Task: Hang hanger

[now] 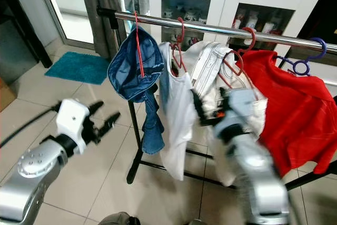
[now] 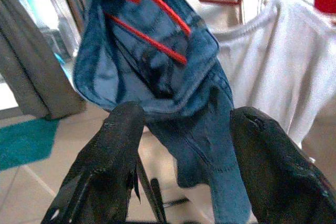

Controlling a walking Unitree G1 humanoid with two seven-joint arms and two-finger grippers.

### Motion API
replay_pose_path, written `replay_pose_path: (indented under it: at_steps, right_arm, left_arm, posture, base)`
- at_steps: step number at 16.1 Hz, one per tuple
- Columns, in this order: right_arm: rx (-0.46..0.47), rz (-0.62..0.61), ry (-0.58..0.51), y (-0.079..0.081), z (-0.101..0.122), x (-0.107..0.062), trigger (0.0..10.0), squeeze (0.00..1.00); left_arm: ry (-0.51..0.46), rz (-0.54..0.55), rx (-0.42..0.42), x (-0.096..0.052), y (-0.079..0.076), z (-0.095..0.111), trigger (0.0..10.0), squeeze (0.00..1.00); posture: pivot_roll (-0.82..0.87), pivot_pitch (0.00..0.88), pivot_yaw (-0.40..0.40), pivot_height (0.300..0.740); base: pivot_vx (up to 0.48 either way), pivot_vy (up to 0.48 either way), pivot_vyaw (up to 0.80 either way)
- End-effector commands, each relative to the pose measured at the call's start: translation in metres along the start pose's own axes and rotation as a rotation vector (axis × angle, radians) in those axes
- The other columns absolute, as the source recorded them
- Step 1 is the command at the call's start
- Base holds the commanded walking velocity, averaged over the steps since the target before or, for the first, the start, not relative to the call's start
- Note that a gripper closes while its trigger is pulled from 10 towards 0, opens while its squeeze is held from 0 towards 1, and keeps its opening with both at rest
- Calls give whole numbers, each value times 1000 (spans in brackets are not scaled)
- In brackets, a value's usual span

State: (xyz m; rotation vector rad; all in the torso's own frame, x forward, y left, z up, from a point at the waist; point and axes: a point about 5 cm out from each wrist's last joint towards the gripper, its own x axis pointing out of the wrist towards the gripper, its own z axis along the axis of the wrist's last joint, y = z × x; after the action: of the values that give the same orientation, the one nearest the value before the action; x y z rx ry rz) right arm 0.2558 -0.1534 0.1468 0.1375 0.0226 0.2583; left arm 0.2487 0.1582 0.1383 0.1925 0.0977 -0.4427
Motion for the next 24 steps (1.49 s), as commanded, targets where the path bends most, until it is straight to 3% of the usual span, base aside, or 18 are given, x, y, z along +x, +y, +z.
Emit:
replay_pose_path:
  at_steps: [1, 3, 7, 9, 14, 17, 19, 23, 24]
  right_arm:
    - [4, -17, 5, 1, -1, -2, 10000, 1000]
    - [60, -38, -2, 9, -9, -3, 10000, 1000]
    - [79, -186, 19, 2, -17, -7, 10000, 1000]
    - [65, -189, 44, -4, -21, -15, 10000, 1000]
    - [42, -205, -11, -7, -5, -16, 10000, 1000]
    - [10, -159, -18, -5, -2, -9, 10000, 1000]
    - [11, -146, 2, -4, -5, -8, 10000, 1000]
    - [10, -171, 10, -17, -3, -9, 10000, 1000]
    - [58, -184, -3, -16, -2, -9, 10000, 1000]
  left_arm:
    - [4, 27, -12, 0, 3, 1, 10000, 0]
    - [3, 30, -12, 2, 4, 4, 10000, 0]
    - [-6, 21, -14, 16, 7, 6, 10000, 0]
    - [-32, 10, -57, 24, -6, 12, 10000, 0]
    - [-33, -4, -34, 34, -12, 11, 10000, 0]
    - [-31, 100, -119, 33, -8, 4, 10000, 0]
    - [-31, 104, -121, 29, -13, 2, 10000, 0]
    - [-29, 99, -125, 29, -25, 1, 10000, 0]
    - [-15, 74, -90, 28, -24, 0, 10000, 0]
  posture:
    - [81, 25, 14, 740]
    - [83, 9, 30, 740]
    - [44, 9, 43, 740]
    - [31, 16, 51, 740]
    - [-2, 35, 74, 740]
    - [3, 20, 20, 740]
    - [12, 20, -22, 740]
    - [0, 41, -27, 740]
    - [26, 43, -14, 740]
  base:
    - [0, 0, 0]
    - [0, 163, 0]
    - [0, 332, 0]
    - [0, 0, 0]
    - [0, 0, 0]
    - [0, -420, 0]
    - [0, -435, 0]
    - [0, -427, 0]
    - [0, -420, 0]
